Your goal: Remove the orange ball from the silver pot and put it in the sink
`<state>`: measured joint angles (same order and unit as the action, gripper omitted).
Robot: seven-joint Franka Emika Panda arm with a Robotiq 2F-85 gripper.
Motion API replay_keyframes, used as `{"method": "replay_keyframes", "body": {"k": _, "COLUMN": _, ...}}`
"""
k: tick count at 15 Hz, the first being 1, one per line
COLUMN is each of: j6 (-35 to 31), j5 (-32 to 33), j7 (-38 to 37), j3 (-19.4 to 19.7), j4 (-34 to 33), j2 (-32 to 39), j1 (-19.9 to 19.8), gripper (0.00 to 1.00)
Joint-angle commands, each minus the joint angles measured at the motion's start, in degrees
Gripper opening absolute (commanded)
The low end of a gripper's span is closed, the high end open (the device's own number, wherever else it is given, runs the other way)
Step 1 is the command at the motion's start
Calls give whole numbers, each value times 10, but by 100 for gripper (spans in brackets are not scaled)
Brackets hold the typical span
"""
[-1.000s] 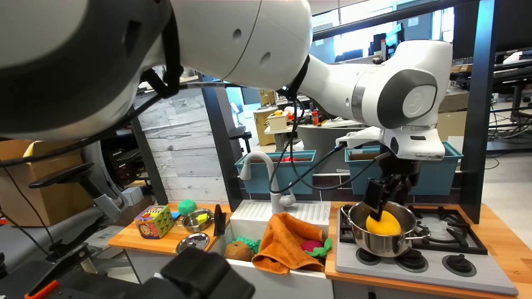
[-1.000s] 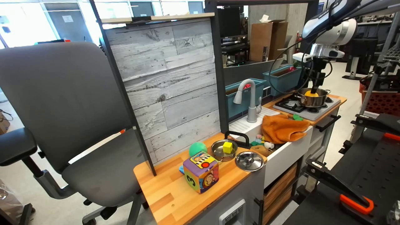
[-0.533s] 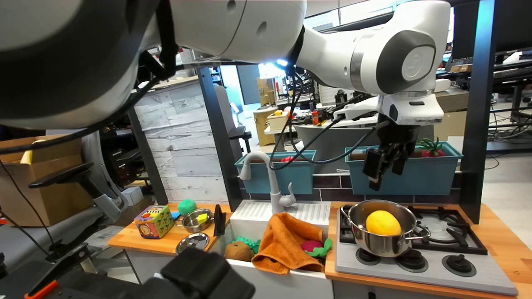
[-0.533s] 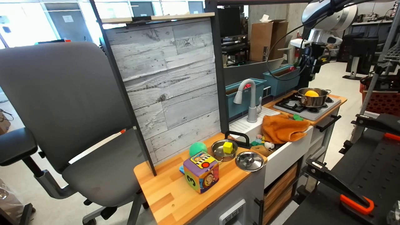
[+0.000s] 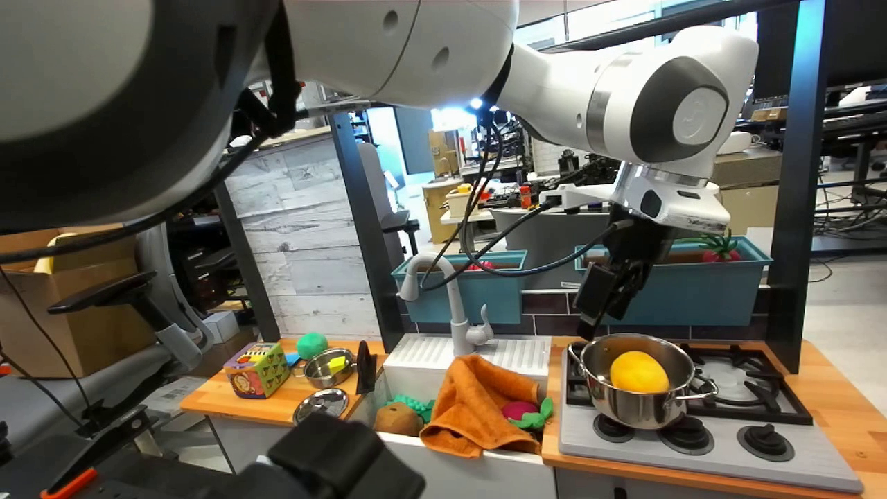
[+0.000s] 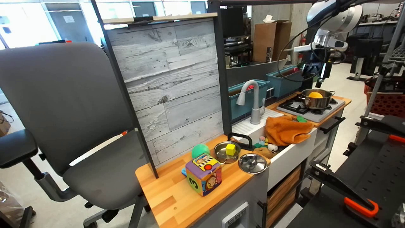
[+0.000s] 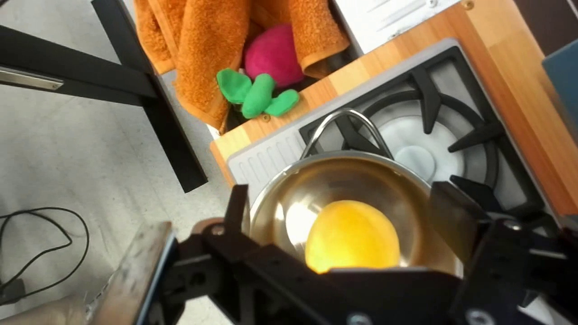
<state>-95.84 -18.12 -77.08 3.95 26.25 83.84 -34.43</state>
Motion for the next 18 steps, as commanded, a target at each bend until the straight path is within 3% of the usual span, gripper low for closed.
{"method": "replay_keyframes", "body": {"k": 1, "j6": 15, "j5": 10, "j7": 36, "j3": -19, "j4": -8, "j2": -8, "j1": -16, "gripper": 100}}
{"method": "replay_keyframes", "body": {"k": 6, "j6": 6, "j5": 21, "j7": 34, "j3": -7, "j4": 10, "j2": -10, "j1": -36, "gripper": 100}}
{"method": "replay_keyframes", "body": {"k": 10, "j6": 25, "j5": 22, "j7": 29, "j3": -12, "j4": -34, "j2": 31, "j1": -48, "gripper": 100}}
{"method": "replay_keyframes", "body": {"k": 11, "j6": 19, "j5": 23, "j7": 26, "j3": -12, "j4": -36, "j2": 36, "j1": -44, "gripper": 100}}
{"method": "replay_keyframes", "body": {"k": 12, "j6": -8, "j5": 22, "j7": 27, "j3": -15, "j4": 9, "j2": 12, "j1": -40, "gripper": 100}}
{"method": "replay_keyframes", "body": {"k": 18, "j6": -74, "j5": 19, "j7": 22, "j3": -18, "j4": 29, "j2": 13, "j1": -19, "gripper": 100}}
